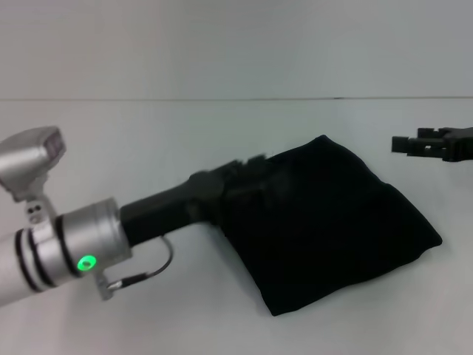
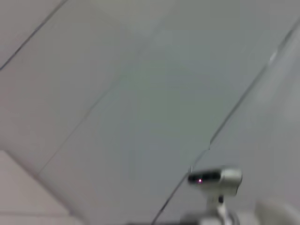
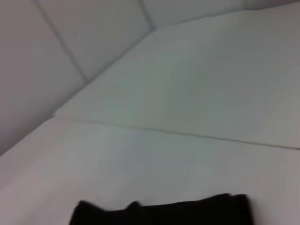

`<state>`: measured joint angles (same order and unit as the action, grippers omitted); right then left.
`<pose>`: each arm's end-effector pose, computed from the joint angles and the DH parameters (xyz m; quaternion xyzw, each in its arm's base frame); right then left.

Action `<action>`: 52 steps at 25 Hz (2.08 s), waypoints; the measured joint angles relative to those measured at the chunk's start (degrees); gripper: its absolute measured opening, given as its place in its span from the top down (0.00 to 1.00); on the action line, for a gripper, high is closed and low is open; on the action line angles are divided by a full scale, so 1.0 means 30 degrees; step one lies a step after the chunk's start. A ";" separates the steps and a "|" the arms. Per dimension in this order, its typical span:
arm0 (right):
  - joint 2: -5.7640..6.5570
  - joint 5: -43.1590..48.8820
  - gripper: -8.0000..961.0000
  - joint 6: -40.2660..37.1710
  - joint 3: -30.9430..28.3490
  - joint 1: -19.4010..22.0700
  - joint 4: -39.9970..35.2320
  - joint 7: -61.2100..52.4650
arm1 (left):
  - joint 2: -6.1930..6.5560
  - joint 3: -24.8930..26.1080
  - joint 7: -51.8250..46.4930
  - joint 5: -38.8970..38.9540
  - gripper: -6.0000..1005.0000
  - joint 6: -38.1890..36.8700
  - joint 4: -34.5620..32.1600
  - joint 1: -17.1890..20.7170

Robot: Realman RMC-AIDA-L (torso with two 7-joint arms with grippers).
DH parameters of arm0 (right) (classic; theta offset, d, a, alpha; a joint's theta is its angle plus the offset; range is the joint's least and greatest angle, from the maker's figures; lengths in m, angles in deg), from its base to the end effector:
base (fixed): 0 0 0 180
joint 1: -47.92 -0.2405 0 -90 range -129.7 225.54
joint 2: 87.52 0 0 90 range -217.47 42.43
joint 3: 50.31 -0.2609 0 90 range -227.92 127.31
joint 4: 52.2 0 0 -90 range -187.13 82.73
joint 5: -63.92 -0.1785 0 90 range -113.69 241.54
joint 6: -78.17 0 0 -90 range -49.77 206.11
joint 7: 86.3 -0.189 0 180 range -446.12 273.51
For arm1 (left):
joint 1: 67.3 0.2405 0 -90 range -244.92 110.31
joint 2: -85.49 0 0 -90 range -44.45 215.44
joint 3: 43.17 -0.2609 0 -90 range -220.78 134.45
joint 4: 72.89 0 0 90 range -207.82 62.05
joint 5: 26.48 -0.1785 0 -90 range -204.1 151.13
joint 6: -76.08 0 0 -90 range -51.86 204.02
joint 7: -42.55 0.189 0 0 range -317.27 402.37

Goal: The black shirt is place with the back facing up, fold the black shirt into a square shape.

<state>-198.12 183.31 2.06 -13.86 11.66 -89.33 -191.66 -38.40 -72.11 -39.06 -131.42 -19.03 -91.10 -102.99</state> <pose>0.2619 0.3982 0.0256 -0.8682 0.3926 0.1944 0.2331 -0.1574 0.3117 -0.0689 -0.8281 -0.3240 -0.4564 0.0305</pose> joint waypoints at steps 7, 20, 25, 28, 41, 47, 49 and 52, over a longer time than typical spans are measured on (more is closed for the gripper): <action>-0.0361 0.0026 0.15 -0.2249 0.0183 -0.0164 -0.0831 0.3464 | -0.0010 -0.2252 0.2634 -0.0902 0.11 -0.0053 -0.2654 0.2092; -0.0291 0.2291 0.22 -0.3722 0.3788 -0.1550 -0.1689 0.4586 | -0.0095 -0.2332 0.3597 -0.3051 0.11 -0.0903 -0.2499 0.2507; -0.0698 0.3897 0.22 -0.3463 0.3866 -0.2616 -0.1747 0.4662 | -0.0099 -0.2325 0.3580 -0.3988 0.11 -0.0924 -0.2521 0.2525; -0.1079 0.4431 0.22 -0.2979 0.4384 -0.3124 -0.1770 0.4713 | -0.0099 -0.2281 0.3576 -0.4084 0.11 -0.0941 -0.2531 0.2543; -0.2707 0.6345 0.23 -0.0343 0.7204 -0.4173 -0.1952 0.4516 | -0.0052 -0.2192 0.3065 -0.4023 0.11 -0.1002 -0.2518 0.2409; -0.2958 0.6852 0.31 0.0534 0.7318 -0.4258 -0.1952 0.4288 | -0.0040 -0.2161 0.2819 -0.3974 0.11 -0.0873 -0.2581 0.2405; -0.2963 0.6843 0.38 0.0581 0.7305 -0.4262 -0.1965 0.4288 | -0.0040 -0.2158 0.2820 -0.3968 0.11 -0.0855 -0.2586 0.2404; -0.2955 0.6852 0.49 0.0586 0.7303 -0.4262 -0.1977 0.4292 | -0.0040 -0.2115 0.2818 -0.3961 0.12 -0.0848 -0.2594 0.2405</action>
<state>-206.98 203.87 3.82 8.05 -1.12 -95.26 -178.78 -38.52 -78.45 -30.61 -143.31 -21.57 -98.88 -95.78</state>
